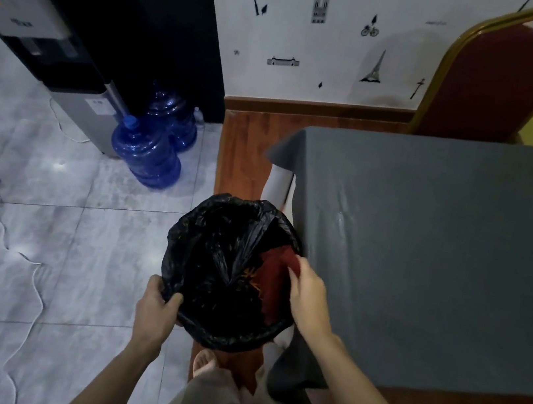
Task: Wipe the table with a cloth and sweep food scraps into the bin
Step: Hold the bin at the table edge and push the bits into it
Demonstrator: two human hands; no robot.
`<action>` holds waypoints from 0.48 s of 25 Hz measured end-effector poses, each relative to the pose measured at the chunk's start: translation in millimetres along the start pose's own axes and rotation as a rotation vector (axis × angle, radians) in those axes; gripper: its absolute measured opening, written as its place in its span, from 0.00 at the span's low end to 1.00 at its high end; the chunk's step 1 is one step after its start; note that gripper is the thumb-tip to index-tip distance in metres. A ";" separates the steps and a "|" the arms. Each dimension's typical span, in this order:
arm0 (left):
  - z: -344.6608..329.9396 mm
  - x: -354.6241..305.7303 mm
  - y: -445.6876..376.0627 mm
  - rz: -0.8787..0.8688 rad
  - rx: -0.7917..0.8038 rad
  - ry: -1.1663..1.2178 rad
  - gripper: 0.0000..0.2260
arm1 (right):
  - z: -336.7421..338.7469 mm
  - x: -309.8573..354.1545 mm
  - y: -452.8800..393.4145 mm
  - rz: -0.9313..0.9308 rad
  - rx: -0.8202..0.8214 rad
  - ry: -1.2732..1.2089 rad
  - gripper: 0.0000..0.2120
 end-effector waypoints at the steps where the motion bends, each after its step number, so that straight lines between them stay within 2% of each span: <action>1: -0.3 0.9 1.1 0.003 0.000 0.007 0.04 | 13.4 -1.7 2.9 -0.018 -0.054 -0.069 0.10; 5: -3.7 5.2 5.8 0.008 -0.002 0.040 0.04 | 57.0 -6.5 8.2 -0.034 -0.162 -0.182 0.08; 8: -1.8 7.5 7.5 0.018 -0.012 0.048 0.04 | 92.6 -14.3 10.2 -0.064 -0.305 -0.244 0.07; 10: -1.4 7.2 8.9 0.021 -0.015 0.043 0.03 | 118.2 -17.8 12.5 -0.067 -0.407 -0.244 0.09; 12: -2.8 5.6 10.3 0.021 -0.023 0.038 0.03 | 131.7 -21.1 10.5 -0.054 -0.426 -0.195 0.09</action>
Point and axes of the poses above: each hand's wrist, its own y-axis away from the middle knuckle, its own z-axis out of the back of the hand, x = y × z, the point moved 8 cm from there along -y, towards the middle knuckle, and after that the axes turned 14 degrees about x, right-handed, at the moved point
